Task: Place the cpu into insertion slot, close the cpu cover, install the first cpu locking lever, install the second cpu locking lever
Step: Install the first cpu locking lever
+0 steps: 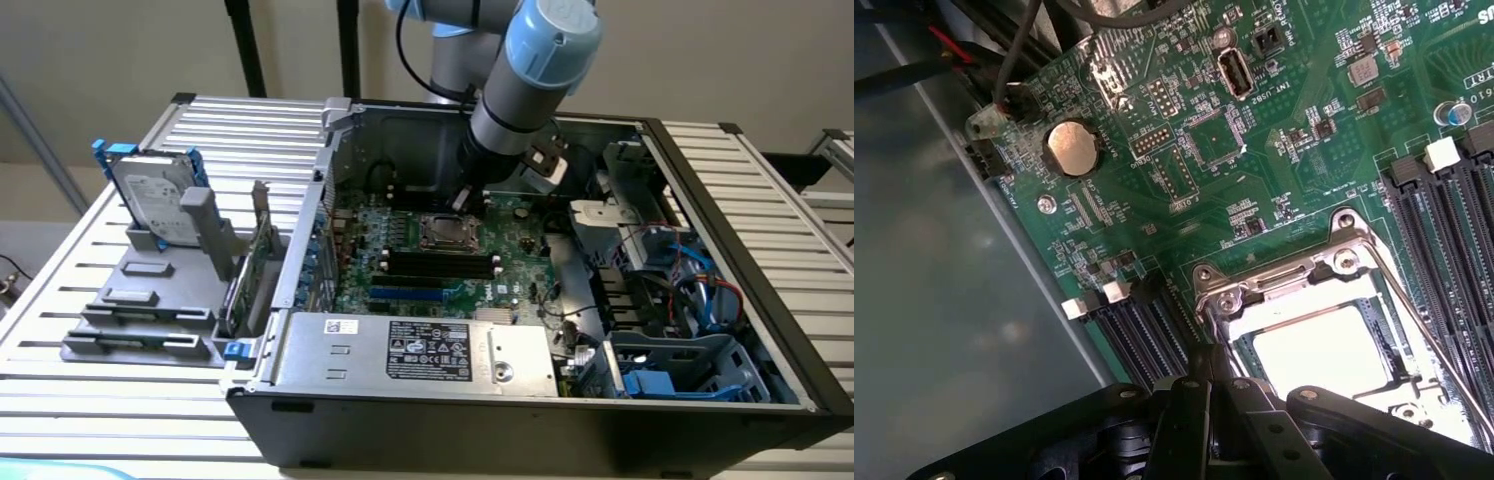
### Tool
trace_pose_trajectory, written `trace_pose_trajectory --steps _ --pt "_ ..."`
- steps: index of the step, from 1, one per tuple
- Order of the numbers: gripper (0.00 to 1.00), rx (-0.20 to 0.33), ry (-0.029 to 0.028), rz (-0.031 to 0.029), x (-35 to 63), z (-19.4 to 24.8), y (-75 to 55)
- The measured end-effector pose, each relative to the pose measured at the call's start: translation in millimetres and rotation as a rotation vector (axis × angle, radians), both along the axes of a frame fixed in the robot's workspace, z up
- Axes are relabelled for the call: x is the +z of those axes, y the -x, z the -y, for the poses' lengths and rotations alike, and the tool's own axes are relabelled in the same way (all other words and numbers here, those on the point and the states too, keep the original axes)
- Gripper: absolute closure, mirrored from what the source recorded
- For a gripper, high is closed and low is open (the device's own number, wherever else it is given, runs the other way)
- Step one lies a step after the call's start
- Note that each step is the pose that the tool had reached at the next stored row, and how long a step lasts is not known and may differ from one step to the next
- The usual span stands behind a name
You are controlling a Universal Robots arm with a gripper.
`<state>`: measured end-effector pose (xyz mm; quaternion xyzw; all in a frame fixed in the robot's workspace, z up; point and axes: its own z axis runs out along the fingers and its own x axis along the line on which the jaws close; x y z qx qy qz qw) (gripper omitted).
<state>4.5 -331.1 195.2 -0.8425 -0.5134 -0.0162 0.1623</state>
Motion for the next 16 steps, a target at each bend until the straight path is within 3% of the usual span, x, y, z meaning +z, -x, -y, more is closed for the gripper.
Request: trace_pose_trajectory --steps 4,7,16 --pt "0.89 0.008 -0.0027 0.0017 -1.5 0.3 0.0" --pt "0.89 0.013 -0.0080 0.0035 -3.1 0.6 0.0" --pt "0.89 0.025 -0.0368 0.0076 -5.2 0.7 0.0"
